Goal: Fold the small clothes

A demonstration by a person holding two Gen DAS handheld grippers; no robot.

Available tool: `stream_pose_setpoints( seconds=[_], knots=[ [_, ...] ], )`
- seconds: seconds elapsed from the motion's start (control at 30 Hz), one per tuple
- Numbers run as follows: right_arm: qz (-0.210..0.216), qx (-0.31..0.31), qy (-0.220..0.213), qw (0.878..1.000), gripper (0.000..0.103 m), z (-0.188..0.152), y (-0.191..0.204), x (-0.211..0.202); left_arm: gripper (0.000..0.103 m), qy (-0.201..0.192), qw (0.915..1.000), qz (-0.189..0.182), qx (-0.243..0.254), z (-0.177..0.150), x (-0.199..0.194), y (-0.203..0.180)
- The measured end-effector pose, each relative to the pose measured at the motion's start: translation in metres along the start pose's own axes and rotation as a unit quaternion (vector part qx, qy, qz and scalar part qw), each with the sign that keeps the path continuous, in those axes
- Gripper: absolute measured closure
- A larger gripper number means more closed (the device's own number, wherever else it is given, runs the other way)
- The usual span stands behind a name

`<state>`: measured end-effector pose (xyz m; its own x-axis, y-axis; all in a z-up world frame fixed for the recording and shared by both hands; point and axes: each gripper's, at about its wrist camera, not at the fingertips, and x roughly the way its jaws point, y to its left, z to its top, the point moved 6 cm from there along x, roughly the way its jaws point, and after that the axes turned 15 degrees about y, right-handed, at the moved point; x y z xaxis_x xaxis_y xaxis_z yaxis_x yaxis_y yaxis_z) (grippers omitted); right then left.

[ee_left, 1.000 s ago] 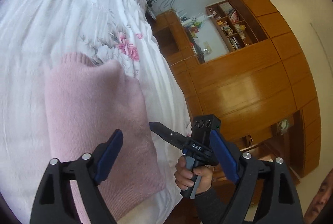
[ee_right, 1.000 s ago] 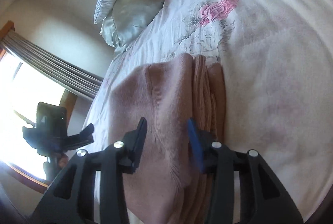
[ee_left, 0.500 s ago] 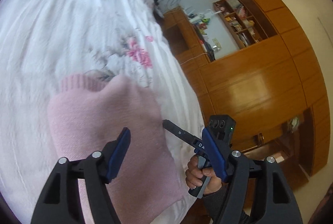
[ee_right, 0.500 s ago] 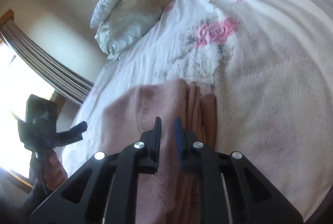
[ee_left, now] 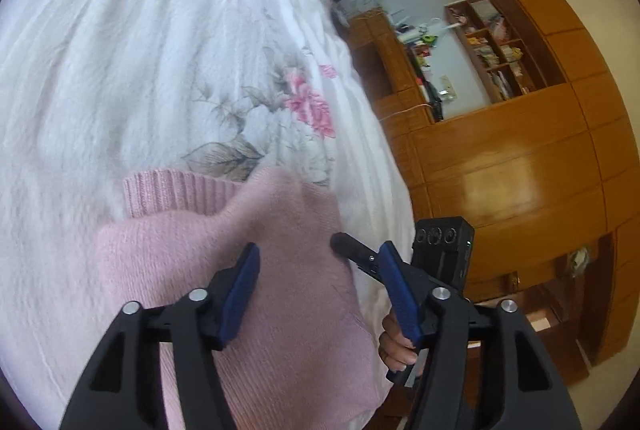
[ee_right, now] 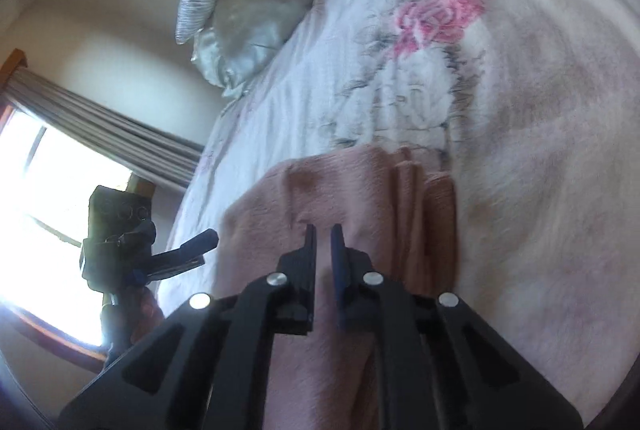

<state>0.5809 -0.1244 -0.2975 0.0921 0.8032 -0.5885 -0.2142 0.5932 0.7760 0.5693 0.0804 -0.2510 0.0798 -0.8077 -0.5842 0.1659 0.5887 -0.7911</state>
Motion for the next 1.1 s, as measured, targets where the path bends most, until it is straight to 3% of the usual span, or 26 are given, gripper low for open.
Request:
stream_pose_setpoints(
  seconds=[0.1, 0.17, 0.2, 0.27, 0.3, 0.33, 0.37, 0.43, 0.53, 0.57, 0.6, 0.63, 0.67, 0.7, 0.73, 0.77, 0.87, 0.93, 1.03, 1.1],
  knots=[
    [0.012, -0.027, 0.035, 0.999, 0.097, -0.025, 0.015, 0.009, 0.039, 0.015, 0.9990, -0.021, 0.037, -0.028, -0.003, -0.014],
    [-0.038, -0.032, 0.049, 0.998, 0.103, -0.033, 0.001, 0.021, 0.041, 0.039, 0.9986, -0.005, 0.035, -0.041, 0.010, -0.003],
    [-0.034, -0.025, 0.050, 0.998, 0.103, -0.034, -0.009, 0.023, 0.049, 0.045, 0.9986, 0.016, 0.023, -0.043, 0.018, 0.010],
    [-0.026, 0.004, 0.036, 0.999, 0.103, -0.032, -0.024, 0.015, 0.078, 0.042, 0.9989, 0.022, 0.006, -0.045, 0.028, 0.032],
    [-0.032, 0.007, 0.031, 0.999, 0.103, -0.032, -0.023, 0.009, 0.080, 0.037, 0.9990, 0.025, -0.005, -0.044, 0.026, 0.038],
    [-0.040, 0.006, 0.025, 0.999, 0.103, -0.034, -0.019, 0.001, 0.072, 0.034, 0.9992, 0.012, -0.019, -0.044, 0.022, 0.038],
    [-0.038, 0.004, 0.023, 0.999, 0.102, -0.039, -0.012, -0.006, 0.053, 0.028, 0.9993, 0.005, -0.023, -0.045, 0.016, 0.033],
    [-0.012, -0.025, 0.030, 0.999, 0.095, -0.056, 0.014, -0.016, 0.038, 0.013, 0.9999, -0.002, 0.002, -0.058, 0.000, 0.010],
    [0.006, -0.055, 0.068, 0.996, 0.095, -0.086, 0.037, -0.004, 0.037, 0.030, 0.9979, -0.007, 0.057, -0.092, 0.000, -0.012],
    [-0.009, -0.048, 0.080, 0.996, 0.096, -0.092, 0.029, 0.004, 0.039, 0.045, 0.9975, 0.009, 0.054, -0.101, 0.009, -0.005],
    [-0.044, -0.036, 0.086, 0.995, 0.103, -0.095, 0.014, 0.012, 0.042, 0.056, 0.9972, 0.024, 0.043, -0.104, 0.018, 0.005],
    [-0.066, -0.021, 0.089, 0.994, 0.103, -0.098, -0.005, 0.018, 0.049, 0.055, 0.9977, 0.023, 0.033, -0.105, 0.024, 0.016],
    [-0.050, -0.001, 0.087, 0.995, 0.103, -0.100, -0.017, 0.019, 0.058, 0.052, 0.9983, 0.013, 0.021, -0.103, 0.027, 0.023],
    [-0.044, 0.011, 0.079, 0.996, 0.103, -0.102, -0.020, 0.014, 0.059, 0.051, 0.9987, 0.005, 0.007, -0.102, 0.028, 0.027],
    [-0.054, 0.006, 0.071, 0.996, 0.103, -0.105, -0.015, 0.007, 0.056, 0.048, 0.9988, 0.004, -0.002, -0.102, 0.028, 0.026],
    [-0.058, -0.003, 0.064, 0.996, 0.099, -0.109, -0.006, 0.000, 0.045, 0.045, 0.9989, 0.011, -0.003, -0.104, 0.024, 0.020],
    [-0.018, -0.033, 0.053, 0.998, 0.094, -0.130, 0.029, -0.020, 0.030, 0.027, 0.9991, -0.021, 0.024, -0.124, 0.000, -0.009],
    [-0.008, -0.046, 0.074, 0.996, 0.094, -0.147, 0.038, -0.014, 0.013, 0.011, 0.9994, -0.006, 0.032, -0.144, -0.015, -0.007],
    [-0.048, -0.026, 0.107, 0.993, 0.103, -0.158, 0.009, 0.004, 0.011, 0.019, 0.9990, 0.039, -0.014, -0.166, -0.011, 0.029],
    [-0.033, 0.003, 0.099, 0.994, 0.103, -0.156, -0.006, -0.006, 0.011, 0.047, 0.9954, 0.062, -0.056, -0.178, -0.002, 0.054]
  ],
)
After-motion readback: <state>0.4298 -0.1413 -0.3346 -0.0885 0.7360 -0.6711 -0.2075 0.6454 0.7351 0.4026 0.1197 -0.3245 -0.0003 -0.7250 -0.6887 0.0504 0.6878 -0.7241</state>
